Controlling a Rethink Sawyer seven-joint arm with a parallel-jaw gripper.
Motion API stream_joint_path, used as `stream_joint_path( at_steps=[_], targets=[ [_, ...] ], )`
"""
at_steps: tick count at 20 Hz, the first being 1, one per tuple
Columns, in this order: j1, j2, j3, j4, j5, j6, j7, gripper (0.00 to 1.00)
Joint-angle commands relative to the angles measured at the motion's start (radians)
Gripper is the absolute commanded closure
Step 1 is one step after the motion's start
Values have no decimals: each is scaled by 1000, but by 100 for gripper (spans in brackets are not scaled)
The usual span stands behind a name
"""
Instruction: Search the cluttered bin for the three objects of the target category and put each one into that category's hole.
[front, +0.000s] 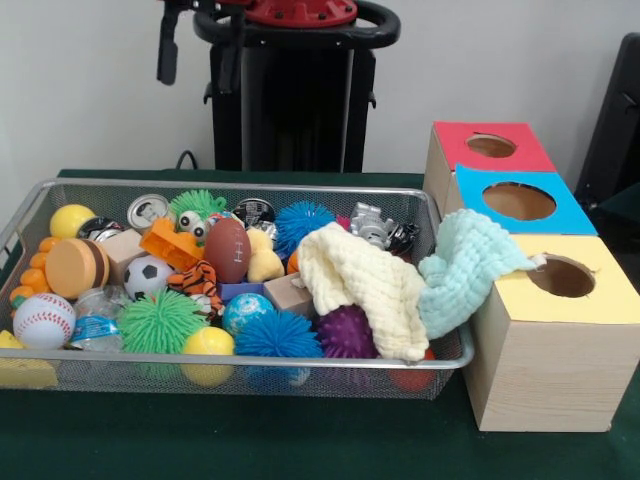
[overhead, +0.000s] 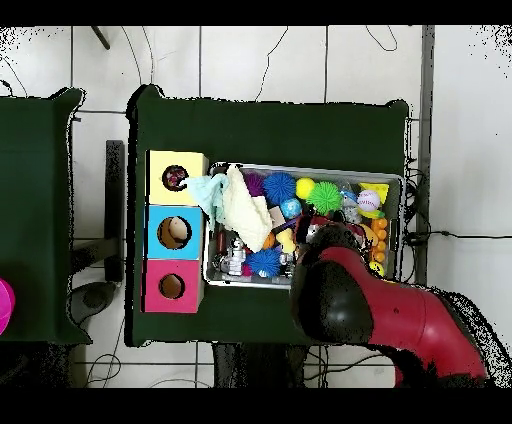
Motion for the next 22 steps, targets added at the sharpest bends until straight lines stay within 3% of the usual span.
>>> stream_joint_path(
  at_steps=[1,5,14,22],
  targets=[
    [20,138,67,-13,-98,81,-49,0],
    [47,186,18,-95,-136,116,-49,0],
    [53,324,-3,-239,-218,131,-71,0],
    [70,370,-28,-298,-299,102,-61,0]
  ],
)
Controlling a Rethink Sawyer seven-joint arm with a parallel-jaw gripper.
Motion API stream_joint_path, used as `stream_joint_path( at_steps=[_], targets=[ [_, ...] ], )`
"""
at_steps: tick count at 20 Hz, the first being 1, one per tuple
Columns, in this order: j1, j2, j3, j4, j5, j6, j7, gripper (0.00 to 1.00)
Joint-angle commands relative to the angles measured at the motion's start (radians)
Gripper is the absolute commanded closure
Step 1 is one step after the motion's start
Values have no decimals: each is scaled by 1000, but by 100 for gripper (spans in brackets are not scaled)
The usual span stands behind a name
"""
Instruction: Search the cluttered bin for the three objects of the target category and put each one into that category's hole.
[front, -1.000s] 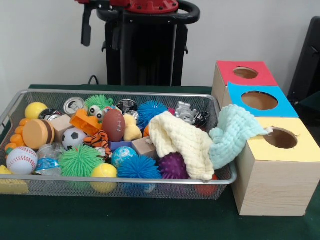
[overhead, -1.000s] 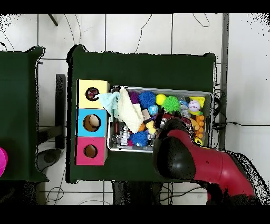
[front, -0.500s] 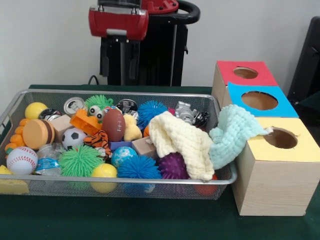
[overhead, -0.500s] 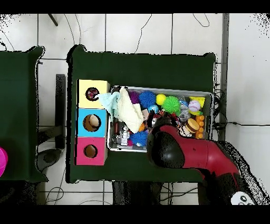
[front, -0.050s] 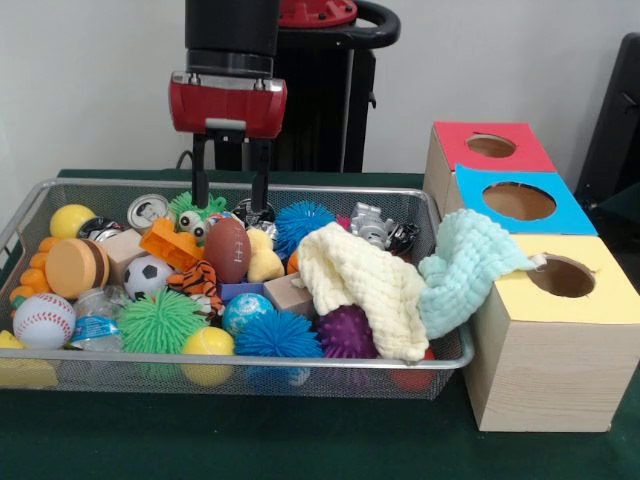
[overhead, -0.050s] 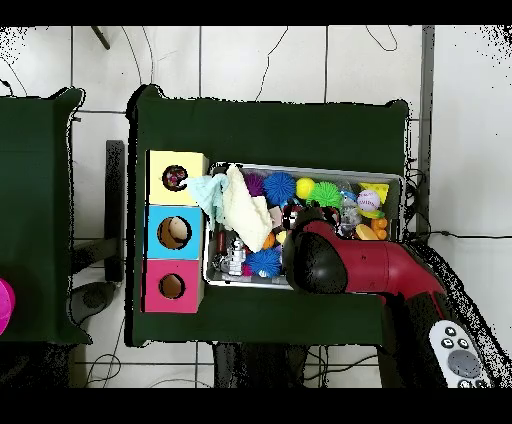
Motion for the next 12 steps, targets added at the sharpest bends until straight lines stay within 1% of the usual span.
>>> stream_joint_path(
  at_steps=[1,2,5,9,10,12],
  targets=[
    [6,66,-16,-106,-96,109,-64,0],
    [4,65,-14,-106,-98,112,-62,0],
    [3,93,-19,-123,-109,128,-59,0],
    [24,147,-53,-161,-119,218,-63,0],
    [43,156,-73,-181,-121,285,-73,0],
    [50,159,-84,-185,-128,300,-72,0]
  ],
)
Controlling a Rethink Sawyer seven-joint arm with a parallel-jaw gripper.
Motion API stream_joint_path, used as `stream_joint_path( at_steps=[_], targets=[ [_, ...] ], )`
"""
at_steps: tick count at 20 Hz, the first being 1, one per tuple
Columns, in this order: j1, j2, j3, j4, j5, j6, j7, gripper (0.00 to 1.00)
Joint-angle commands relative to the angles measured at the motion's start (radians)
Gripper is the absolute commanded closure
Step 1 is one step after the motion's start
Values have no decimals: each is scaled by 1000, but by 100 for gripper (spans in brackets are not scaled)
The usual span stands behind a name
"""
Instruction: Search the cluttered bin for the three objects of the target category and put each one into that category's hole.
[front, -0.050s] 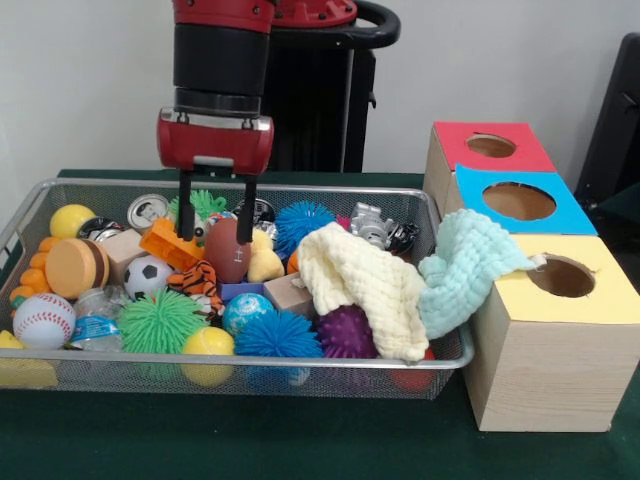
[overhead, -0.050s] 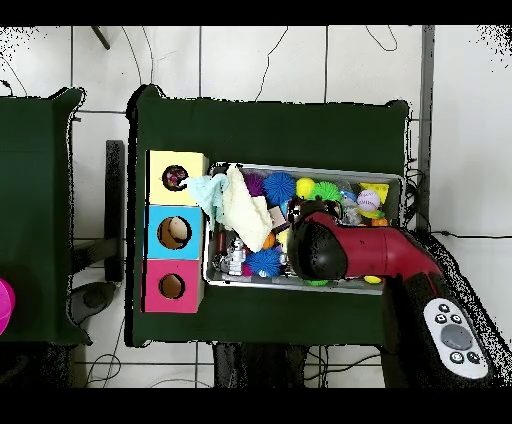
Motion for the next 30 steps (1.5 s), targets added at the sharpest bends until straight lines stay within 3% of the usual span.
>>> stream_joint_path(
  at_steps=[1,9,18,30],
  targets=[
    [28,73,-58,-89,-71,229,-72,0],
    [0,87,-25,-77,-56,278,-90,0],
    [-83,111,93,-31,5,341,-169,0],
    [-141,135,167,0,-3,388,-212,0]
  ],
)
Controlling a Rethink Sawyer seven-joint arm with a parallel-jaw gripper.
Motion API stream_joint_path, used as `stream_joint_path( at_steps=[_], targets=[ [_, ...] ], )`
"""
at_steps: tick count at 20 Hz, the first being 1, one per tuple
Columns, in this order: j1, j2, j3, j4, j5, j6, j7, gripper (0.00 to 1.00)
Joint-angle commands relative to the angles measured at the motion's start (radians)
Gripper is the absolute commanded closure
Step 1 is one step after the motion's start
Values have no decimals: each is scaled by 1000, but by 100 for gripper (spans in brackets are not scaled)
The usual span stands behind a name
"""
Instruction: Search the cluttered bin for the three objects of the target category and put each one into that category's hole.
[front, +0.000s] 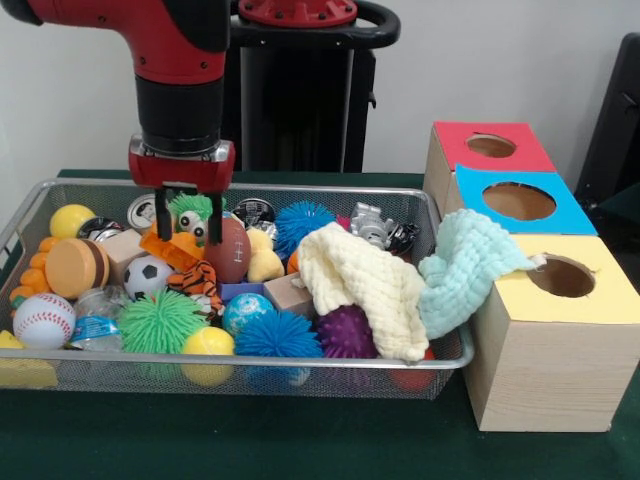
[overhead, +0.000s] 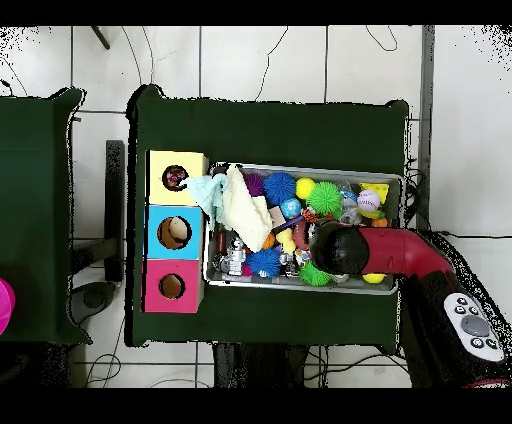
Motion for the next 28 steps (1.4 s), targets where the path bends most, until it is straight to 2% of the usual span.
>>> stream_joint_path(
  at_steps=[1,13,18,21,23,25,28],
  targets=[
    [-41,38,132,38,-3,148,-212,0],
    [-45,20,117,42,-37,368,-263,0],
    [-45,8,135,45,-39,452,-285,0],
    [-53,9,150,57,-48,440,-286,0],
    [-47,32,149,51,-76,368,-251,0],
    [-77,48,189,69,-88,214,-232,0],
    [-100,60,224,80,-93,129,-217,0]
  ],
)
